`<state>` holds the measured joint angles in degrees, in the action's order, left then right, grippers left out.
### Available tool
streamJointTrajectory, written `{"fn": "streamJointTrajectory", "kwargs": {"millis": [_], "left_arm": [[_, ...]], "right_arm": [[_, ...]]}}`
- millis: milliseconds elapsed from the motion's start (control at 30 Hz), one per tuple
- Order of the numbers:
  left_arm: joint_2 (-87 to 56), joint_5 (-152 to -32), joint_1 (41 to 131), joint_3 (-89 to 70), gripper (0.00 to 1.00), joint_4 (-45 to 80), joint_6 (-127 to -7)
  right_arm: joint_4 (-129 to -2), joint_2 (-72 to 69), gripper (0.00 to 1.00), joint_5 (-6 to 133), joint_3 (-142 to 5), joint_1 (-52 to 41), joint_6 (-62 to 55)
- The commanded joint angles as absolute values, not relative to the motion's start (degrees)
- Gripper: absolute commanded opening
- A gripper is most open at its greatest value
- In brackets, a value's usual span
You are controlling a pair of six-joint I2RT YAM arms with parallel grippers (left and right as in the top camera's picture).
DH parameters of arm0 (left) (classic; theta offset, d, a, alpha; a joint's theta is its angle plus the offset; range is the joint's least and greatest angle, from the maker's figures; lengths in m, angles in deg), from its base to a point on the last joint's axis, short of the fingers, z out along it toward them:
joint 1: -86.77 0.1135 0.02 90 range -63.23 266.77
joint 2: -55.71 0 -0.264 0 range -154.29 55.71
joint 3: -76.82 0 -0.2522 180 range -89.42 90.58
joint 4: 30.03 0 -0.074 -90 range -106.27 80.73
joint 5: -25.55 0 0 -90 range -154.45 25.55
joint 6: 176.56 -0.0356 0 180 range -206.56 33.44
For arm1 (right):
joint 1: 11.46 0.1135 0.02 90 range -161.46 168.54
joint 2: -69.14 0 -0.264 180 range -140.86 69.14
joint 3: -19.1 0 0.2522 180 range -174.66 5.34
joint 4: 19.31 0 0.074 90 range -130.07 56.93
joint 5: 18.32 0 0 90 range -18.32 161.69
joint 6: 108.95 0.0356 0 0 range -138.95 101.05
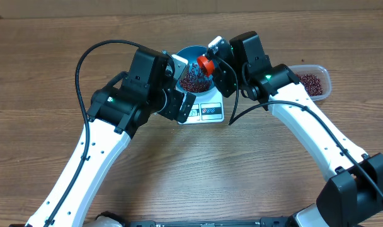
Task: Scoop item into bowl and weigh 150g on scale
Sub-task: 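Tilt the red scoop with the right gripper to pour beans into bowl, then carry the empty scoop back right to the bean container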
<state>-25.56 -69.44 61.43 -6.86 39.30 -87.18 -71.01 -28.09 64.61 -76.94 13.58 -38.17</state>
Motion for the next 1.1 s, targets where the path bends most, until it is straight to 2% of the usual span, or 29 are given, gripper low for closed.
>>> {"fn": "streamJointTrajectory", "kwargs": {"millis": [0, 167, 333, 433, 600, 767, 1067], "left_arm": [[-26.0, -70.3, 61.6, -6.4, 1.0, 39.2, -88.3], [-26.0, -70.3, 61.6, -6.4, 1.0, 39.2, -88.3], [-26.0, -70.3, 61.6, -6.4, 1.0, 39.2, -88.3], [-26.0, -70.2, 61.6, -6.4, 1.0, 39.2, -88.3], [-26.0, -70.3, 61.6, -6.4, 1.0, 39.2, -88.3], [-26.0, -70.3, 61.6, -6.4, 1.0, 39.2, -88.3], [-26.0, -70.3, 61.6, -6.4, 1.0, 39.2, -88.3]], "right_arm": [[-70.9, -25.8, 0.04, 65.4, -78.8, 13.7, -37.0], [-71.7, -25.8, 0.04, 64.3, -78.8, 13.7, -38.5], [-69.8, -25.8, 0.04, 63.6, -78.8, 13.7, -35.1], [-71.2, -25.8, 0.03, 59.8, -78.8, 14.1, -39.2], [-70.4, -25.8, 0.04, 66.1, -78.8, 14.1, -35.6], [-72.2, -25.8, 0.03, 60.8, -78.8, 14.3, -40.7], [-71.1, -25.7, 0.04, 66.0, -78.8, 14.3, -35.3]]}}
